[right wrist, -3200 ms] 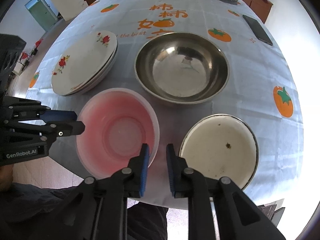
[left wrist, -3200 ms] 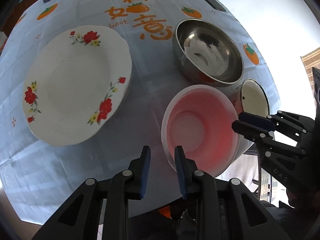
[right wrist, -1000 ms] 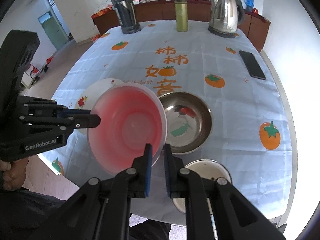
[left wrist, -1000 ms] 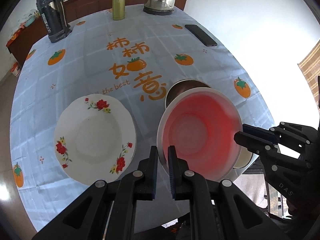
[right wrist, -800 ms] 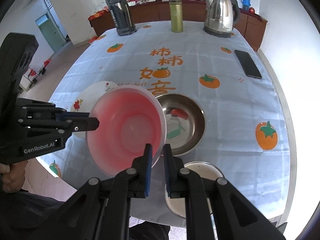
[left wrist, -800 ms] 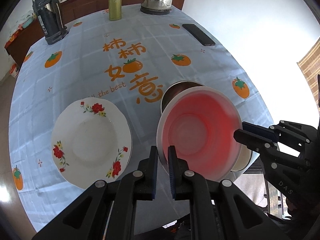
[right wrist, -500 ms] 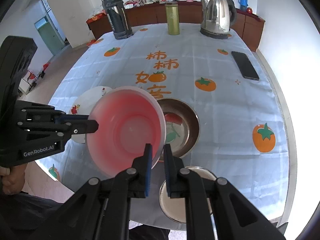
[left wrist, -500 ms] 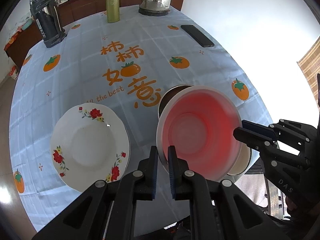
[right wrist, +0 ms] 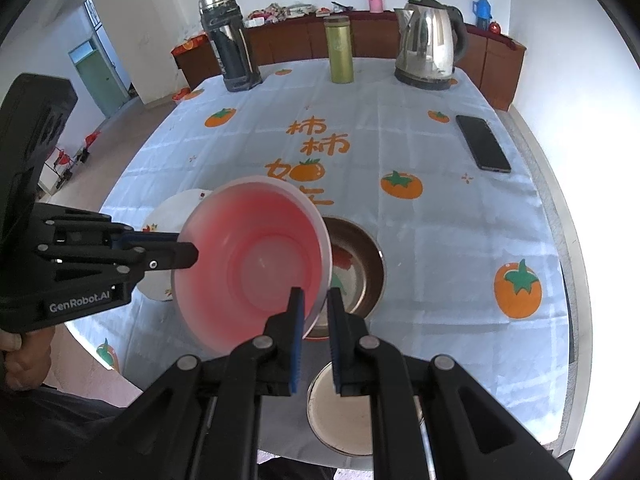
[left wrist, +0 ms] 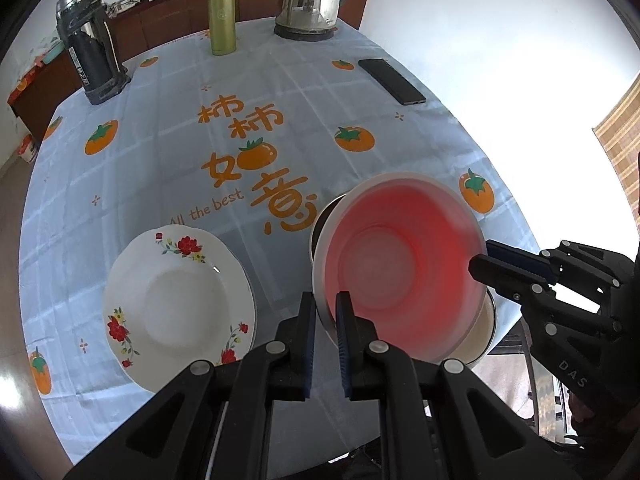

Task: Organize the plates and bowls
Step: 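Lift the pink bowl with the left tool while the right tool carries it over the steel bowl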

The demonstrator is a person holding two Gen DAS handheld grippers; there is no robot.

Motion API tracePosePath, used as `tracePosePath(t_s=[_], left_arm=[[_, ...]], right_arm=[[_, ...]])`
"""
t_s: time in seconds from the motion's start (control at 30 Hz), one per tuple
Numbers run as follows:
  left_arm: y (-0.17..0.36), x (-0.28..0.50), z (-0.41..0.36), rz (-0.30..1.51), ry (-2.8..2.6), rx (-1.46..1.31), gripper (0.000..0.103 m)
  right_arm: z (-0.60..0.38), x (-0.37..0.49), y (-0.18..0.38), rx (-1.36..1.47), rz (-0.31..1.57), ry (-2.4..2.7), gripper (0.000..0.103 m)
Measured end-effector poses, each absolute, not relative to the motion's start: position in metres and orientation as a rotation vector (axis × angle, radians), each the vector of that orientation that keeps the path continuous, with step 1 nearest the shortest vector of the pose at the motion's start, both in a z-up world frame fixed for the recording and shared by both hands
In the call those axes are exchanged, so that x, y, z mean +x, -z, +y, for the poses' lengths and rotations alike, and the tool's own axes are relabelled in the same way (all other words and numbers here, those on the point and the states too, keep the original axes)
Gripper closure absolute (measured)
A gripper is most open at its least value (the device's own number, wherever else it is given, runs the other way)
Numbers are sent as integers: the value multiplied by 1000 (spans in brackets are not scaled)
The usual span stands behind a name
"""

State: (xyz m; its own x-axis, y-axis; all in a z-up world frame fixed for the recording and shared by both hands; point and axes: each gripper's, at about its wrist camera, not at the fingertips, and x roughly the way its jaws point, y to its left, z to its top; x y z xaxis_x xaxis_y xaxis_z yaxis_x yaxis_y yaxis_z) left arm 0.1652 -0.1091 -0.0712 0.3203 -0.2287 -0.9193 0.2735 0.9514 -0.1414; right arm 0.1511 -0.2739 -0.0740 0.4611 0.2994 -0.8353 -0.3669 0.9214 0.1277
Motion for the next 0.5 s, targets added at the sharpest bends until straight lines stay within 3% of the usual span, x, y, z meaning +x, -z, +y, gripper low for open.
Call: tracePosePath(t_s=[0.5], left_arm=[[74, 180, -112, 1214, 318, 14, 92]], right_arm=[[-280, 163, 73, -65, 1004, -408, 92]])
